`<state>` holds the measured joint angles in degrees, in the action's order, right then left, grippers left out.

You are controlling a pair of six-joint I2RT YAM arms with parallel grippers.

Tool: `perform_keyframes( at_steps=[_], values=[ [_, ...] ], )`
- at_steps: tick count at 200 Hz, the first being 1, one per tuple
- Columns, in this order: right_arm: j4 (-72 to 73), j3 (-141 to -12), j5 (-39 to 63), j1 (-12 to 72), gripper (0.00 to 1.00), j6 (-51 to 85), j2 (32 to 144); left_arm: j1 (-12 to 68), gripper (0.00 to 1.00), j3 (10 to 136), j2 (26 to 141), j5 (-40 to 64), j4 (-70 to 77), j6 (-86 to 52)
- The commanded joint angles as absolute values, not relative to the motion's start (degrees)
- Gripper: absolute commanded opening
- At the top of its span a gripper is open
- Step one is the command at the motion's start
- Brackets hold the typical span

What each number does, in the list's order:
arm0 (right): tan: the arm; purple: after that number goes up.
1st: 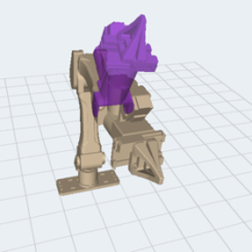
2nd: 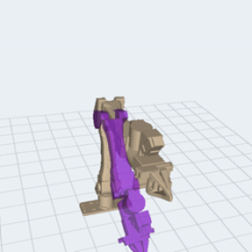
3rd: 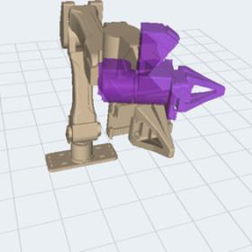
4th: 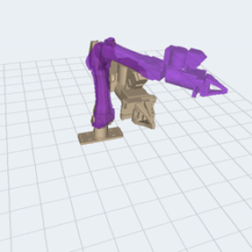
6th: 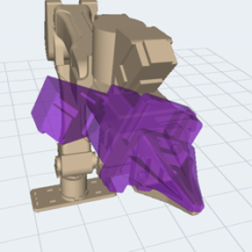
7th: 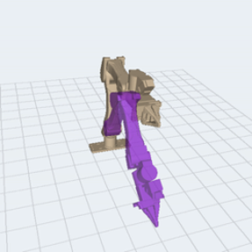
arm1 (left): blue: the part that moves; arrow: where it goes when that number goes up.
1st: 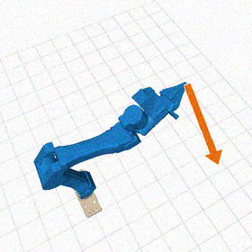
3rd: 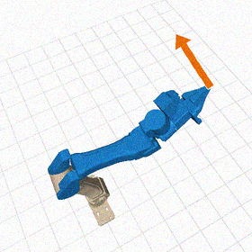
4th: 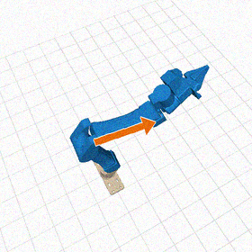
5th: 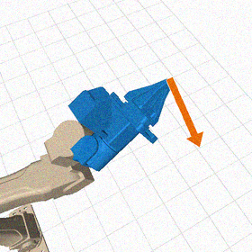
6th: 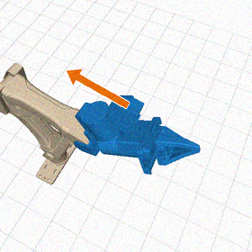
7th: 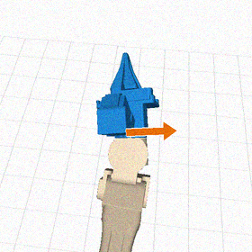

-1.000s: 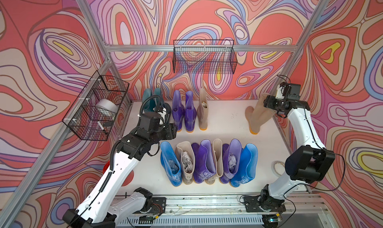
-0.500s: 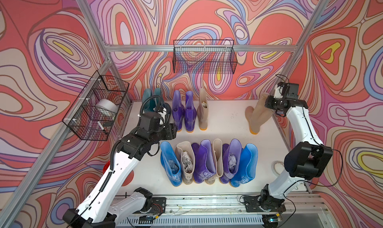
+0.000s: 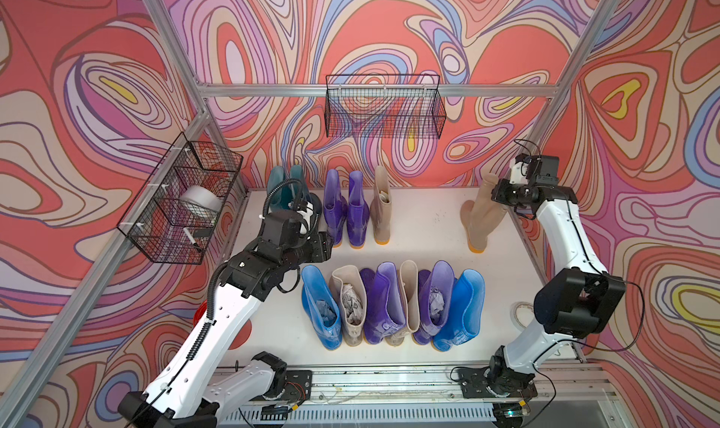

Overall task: Match and arrange rain boots in pairs
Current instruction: Pick up the rain boot at the center of the board, then pair a pair of rain boots at the center of the board.

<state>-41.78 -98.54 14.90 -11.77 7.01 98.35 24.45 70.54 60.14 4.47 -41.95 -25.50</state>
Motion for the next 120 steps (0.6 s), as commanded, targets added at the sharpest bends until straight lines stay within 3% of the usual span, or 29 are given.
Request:
perform_keyframes(
  at_steps=[1, 120],
  values=[
    [-41.2, -103.1, 16.5, -9.7, 0.01, 7.5, 94.5, 24.8, 0.63, 70.1, 59.9, 4.3, -41.1, -25.1],
    [-42.4, -111.6, 8.7, 6.1, 0.01, 10.8, 97.9, 24.8, 0.63, 70.4, 60.4, 5.8, -41.0, -25.0]
  ],
)
